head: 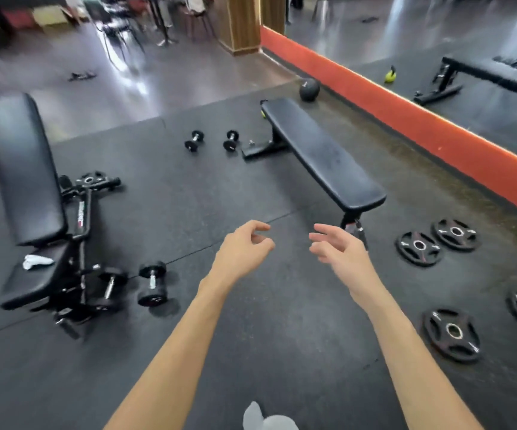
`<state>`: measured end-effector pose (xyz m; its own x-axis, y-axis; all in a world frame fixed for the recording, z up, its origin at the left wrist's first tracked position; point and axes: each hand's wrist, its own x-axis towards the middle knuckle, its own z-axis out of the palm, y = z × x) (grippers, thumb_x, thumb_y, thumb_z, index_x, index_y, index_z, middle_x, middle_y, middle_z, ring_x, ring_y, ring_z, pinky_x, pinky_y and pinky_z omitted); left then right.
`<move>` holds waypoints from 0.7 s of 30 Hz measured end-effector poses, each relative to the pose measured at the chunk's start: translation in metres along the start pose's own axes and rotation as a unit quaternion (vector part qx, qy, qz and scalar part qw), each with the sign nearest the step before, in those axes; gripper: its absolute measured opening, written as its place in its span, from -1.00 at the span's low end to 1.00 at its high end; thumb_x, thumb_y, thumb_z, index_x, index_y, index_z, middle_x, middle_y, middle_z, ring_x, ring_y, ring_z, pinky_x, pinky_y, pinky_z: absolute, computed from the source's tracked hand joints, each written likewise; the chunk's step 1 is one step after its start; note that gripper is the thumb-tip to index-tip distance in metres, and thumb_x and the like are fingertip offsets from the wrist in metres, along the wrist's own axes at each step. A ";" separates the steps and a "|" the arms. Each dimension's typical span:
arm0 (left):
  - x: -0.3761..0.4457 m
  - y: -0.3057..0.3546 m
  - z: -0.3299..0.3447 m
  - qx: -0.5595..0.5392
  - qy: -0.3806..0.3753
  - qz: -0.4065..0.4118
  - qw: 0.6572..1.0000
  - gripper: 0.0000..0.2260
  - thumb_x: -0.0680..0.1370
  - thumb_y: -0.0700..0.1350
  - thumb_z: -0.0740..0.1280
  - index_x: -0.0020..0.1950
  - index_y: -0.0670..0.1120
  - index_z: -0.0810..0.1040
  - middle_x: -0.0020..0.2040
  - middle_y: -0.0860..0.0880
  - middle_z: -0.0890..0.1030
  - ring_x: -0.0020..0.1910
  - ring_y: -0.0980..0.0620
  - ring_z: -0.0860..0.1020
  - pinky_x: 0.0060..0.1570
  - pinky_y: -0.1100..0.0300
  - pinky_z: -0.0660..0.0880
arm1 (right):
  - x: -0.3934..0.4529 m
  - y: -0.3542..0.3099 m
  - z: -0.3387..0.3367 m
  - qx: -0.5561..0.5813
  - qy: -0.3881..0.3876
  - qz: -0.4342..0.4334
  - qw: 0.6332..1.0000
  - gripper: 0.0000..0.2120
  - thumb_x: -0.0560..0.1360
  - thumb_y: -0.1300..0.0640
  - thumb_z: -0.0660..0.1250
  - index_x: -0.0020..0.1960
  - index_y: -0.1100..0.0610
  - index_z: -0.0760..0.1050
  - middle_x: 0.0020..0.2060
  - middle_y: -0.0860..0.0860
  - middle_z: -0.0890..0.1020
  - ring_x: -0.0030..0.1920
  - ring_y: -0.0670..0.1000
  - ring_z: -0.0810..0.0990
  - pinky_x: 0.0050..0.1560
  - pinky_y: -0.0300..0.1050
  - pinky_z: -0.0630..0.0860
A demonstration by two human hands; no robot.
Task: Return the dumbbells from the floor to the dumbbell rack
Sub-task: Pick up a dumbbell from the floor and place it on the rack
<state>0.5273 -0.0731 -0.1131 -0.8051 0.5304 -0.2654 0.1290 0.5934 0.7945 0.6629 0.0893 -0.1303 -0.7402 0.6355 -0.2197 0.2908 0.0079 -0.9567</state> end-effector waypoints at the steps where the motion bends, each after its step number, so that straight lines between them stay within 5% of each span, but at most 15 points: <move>1: 0.012 -0.012 -0.019 -0.013 0.011 -0.005 1.000 -0.71 0.50 0.01 0.36 0.21 0.19 0.59 -0.08 0.29 0.63 0.03 0.12 0.62 0.01 0.16 0.56 | 0.014 -0.009 0.023 0.003 -0.014 -0.003 1.000 -0.65 0.53 0.24 0.40 0.19 -0.14 0.61 0.05 -0.18 0.75 0.13 -0.06 0.70 0.30 0.11 0.59; 4: 0.040 -0.041 -0.065 -0.049 0.037 -0.021 0.998 -0.72 0.54 -0.07 0.36 0.24 0.13 0.59 -0.04 0.19 0.68 0.00 0.16 0.62 -0.17 0.29 0.47 | 0.049 -0.029 0.082 0.001 -0.053 -0.002 0.999 -0.64 0.54 0.29 0.39 0.26 -0.03 0.61 0.06 -0.13 0.74 0.10 -0.03 0.70 0.29 0.13 0.59; 9: 0.099 -0.084 -0.121 -0.107 0.110 -0.057 0.987 -0.70 0.51 -0.06 0.40 0.24 0.14 0.59 0.06 0.19 0.68 0.05 0.12 0.65 0.06 0.17 0.56 | 0.120 -0.059 0.160 -0.015 -0.119 -0.020 0.993 -0.64 0.55 0.29 0.38 0.29 0.00 0.60 0.11 -0.10 0.73 0.15 -0.03 0.69 0.28 0.02 0.60; 16: 0.223 -0.100 -0.190 -0.125 0.136 -0.084 0.979 -0.71 0.53 -0.12 0.38 0.20 0.18 0.58 0.06 0.17 0.69 0.00 0.14 0.65 -0.14 0.28 0.49 | 0.265 -0.090 0.250 -0.014 -0.171 -0.033 0.985 -0.63 0.56 0.29 0.39 0.32 0.01 0.60 0.11 -0.10 0.73 0.13 -0.02 0.70 0.27 0.05 0.61; 21: 0.330 -0.074 -0.237 -0.129 0.154 -0.096 0.975 -0.70 0.54 -0.09 0.37 0.25 0.16 0.57 0.07 0.19 0.68 0.00 0.11 0.66 -0.09 0.26 0.53 | 0.379 -0.132 0.293 0.005 -0.189 -0.032 0.981 -0.62 0.55 0.26 0.38 0.33 -0.01 0.59 0.11 -0.12 0.73 0.15 -0.05 0.70 0.29 0.07 0.60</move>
<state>0.1148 -0.0858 -0.1301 -0.9411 0.1944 -0.2767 -0.1580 0.4707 0.8680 0.1669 0.1030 -0.1433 -0.9290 0.3024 -0.2132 0.2329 0.0301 -0.9720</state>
